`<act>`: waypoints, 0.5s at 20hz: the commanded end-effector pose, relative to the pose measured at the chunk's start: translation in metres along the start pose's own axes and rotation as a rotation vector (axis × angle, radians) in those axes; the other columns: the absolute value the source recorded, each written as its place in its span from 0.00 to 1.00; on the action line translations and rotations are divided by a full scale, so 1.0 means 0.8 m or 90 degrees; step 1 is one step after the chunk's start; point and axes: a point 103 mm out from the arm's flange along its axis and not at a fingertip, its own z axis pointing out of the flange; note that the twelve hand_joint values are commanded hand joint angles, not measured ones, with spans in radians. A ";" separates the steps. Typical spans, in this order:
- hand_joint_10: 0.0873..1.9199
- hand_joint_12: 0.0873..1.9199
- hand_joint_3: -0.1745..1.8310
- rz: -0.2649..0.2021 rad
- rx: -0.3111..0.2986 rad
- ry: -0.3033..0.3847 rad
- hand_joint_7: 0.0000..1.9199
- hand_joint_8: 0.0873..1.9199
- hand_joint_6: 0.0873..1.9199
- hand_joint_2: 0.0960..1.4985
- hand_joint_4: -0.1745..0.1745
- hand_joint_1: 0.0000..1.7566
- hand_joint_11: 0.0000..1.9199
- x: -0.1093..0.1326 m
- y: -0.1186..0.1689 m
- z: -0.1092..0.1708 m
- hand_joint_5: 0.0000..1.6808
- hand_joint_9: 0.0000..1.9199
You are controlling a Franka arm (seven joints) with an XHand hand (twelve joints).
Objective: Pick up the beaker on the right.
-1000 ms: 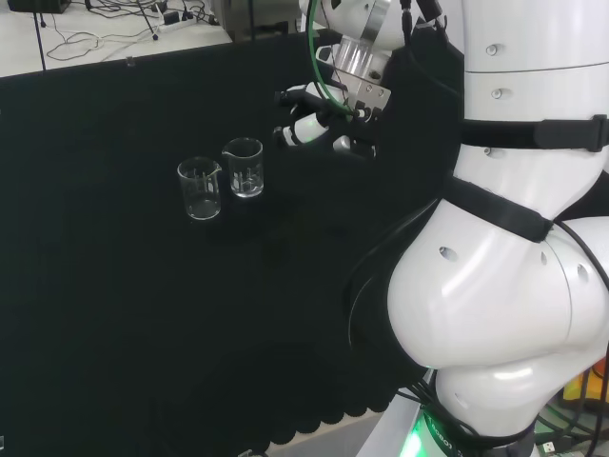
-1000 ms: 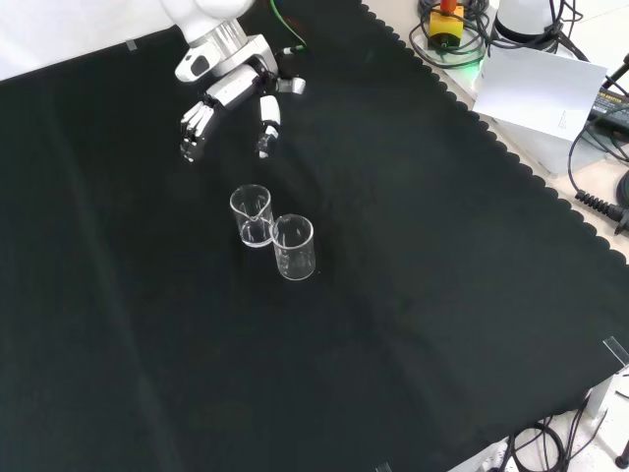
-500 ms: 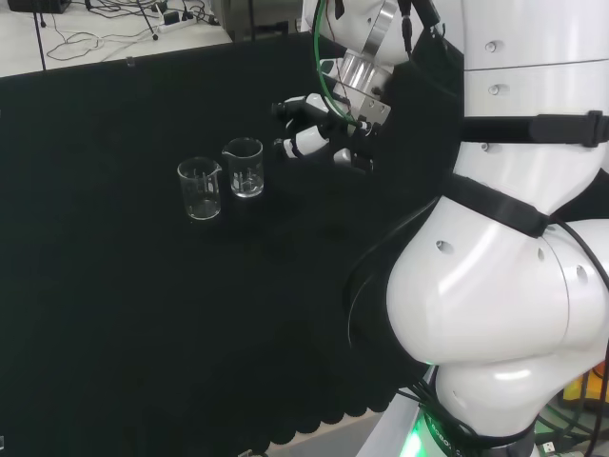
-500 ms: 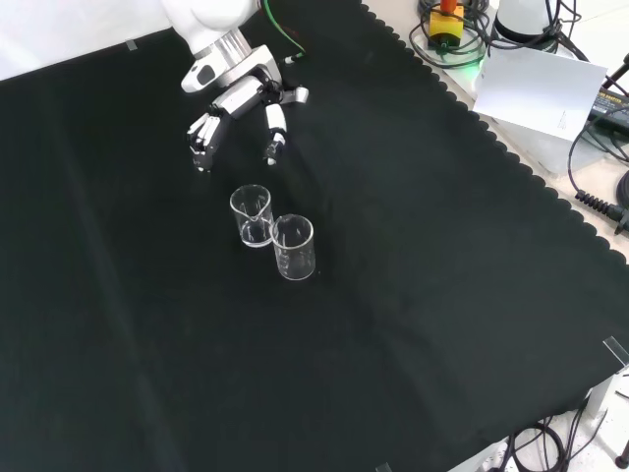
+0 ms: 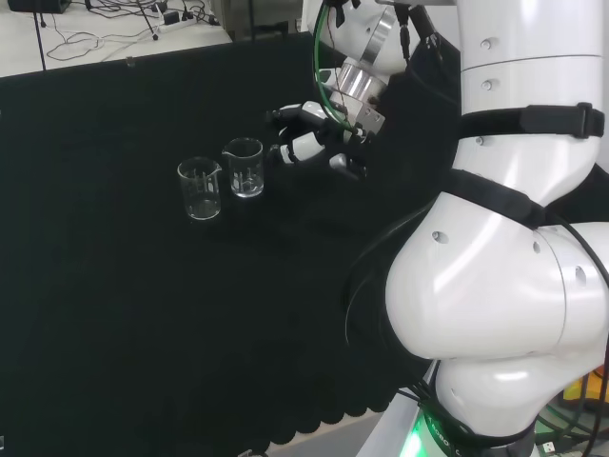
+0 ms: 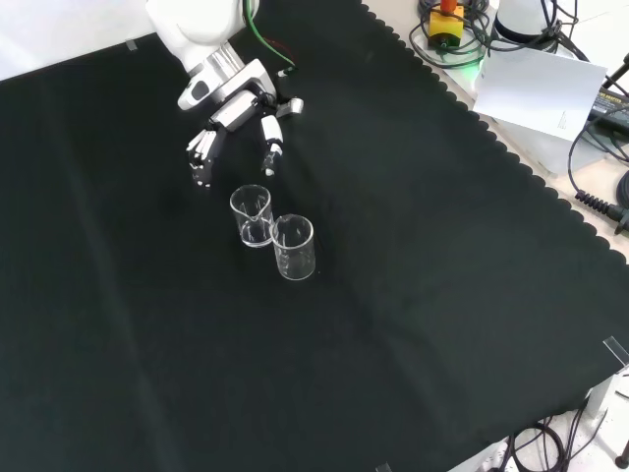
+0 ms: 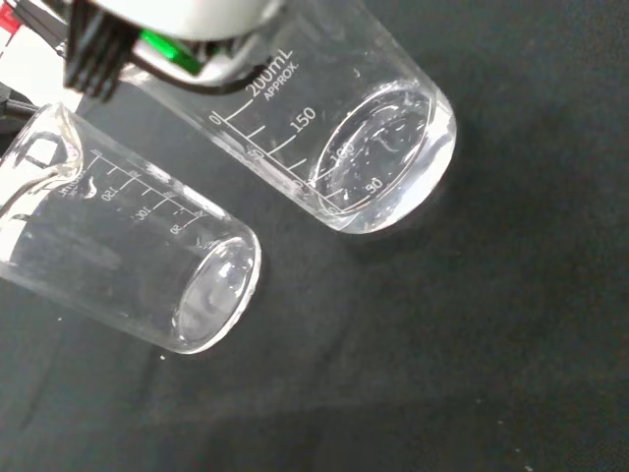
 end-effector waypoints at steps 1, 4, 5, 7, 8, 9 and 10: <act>0.29 0.71 0.40 -0.033 0.012 0.016 0.14 0.31 0.00 0.33 0.36 0.53 0.03 0.006 0.007 0.012 0.27 0.24; 0.29 0.71 0.40 -0.052 0.015 0.014 0.13 0.31 0.00 0.32 0.36 0.53 0.03 0.011 0.012 0.016 0.27 0.24; 0.29 0.71 0.40 -0.058 0.017 0.018 0.13 0.31 0.00 0.32 0.36 0.53 0.02 0.012 0.013 0.017 0.26 0.23; 0.29 0.71 0.40 -0.071 0.021 0.021 0.13 0.31 0.00 0.31 0.35 0.52 0.02 0.014 0.014 0.021 0.26 0.23; 0.29 0.71 0.40 -0.074 0.023 0.023 0.13 0.31 0.00 0.31 0.35 0.52 0.02 0.015 0.015 0.024 0.27 0.23; 0.29 0.71 0.40 -0.076 0.026 0.022 0.13 0.31 0.00 0.31 0.34 0.52 0.02 0.016 0.015 0.026 0.28 0.23; 0.29 0.71 0.40 -0.076 0.027 0.020 0.13 0.31 0.00 0.31 0.34 0.52 0.01 0.017 0.015 0.029 0.28 0.23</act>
